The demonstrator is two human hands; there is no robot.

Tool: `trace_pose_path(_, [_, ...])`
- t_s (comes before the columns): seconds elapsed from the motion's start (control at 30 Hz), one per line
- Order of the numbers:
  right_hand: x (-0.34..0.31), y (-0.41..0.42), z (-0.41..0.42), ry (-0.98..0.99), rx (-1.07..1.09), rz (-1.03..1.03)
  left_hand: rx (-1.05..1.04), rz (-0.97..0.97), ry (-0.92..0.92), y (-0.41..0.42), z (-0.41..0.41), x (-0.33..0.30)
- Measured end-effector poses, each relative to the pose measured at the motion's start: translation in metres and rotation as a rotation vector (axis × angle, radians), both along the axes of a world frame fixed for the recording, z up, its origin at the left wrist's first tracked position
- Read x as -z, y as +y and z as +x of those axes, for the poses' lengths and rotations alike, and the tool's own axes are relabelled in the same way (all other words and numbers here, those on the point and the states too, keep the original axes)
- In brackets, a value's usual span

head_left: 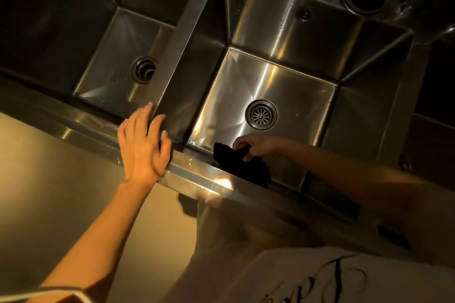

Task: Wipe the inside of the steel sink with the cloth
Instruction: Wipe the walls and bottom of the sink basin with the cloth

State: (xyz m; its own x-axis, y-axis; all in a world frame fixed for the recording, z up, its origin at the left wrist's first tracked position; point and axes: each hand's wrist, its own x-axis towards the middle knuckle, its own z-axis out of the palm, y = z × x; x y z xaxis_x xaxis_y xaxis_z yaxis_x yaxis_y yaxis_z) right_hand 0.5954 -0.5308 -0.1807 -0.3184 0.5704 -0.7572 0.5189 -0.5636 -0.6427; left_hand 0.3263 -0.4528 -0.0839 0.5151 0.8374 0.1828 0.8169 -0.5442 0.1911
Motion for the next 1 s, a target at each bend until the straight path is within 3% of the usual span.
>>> trace_pose_path(0.3, [0.067,0.066,-0.061,-0.002,0.060,-0.046,-0.147,-0.121,-0.109,0.004,-0.002,0.013])
trace_pose_path(0.5, [0.082,0.081,-0.077,-0.027,0.116,-0.143,-0.089,-0.133,-0.024,0.007,0.001,0.013])
trace_pose_path(0.67, [0.084,0.078,-0.091,-0.374,-0.291,0.137,-0.082,-0.157,0.013,0.007,0.002,0.009])
trace_pose_path(1.0, [0.088,0.078,-0.103,-0.322,-0.047,0.318,-0.122,-0.183,-0.106,0.006,0.004,0.007])
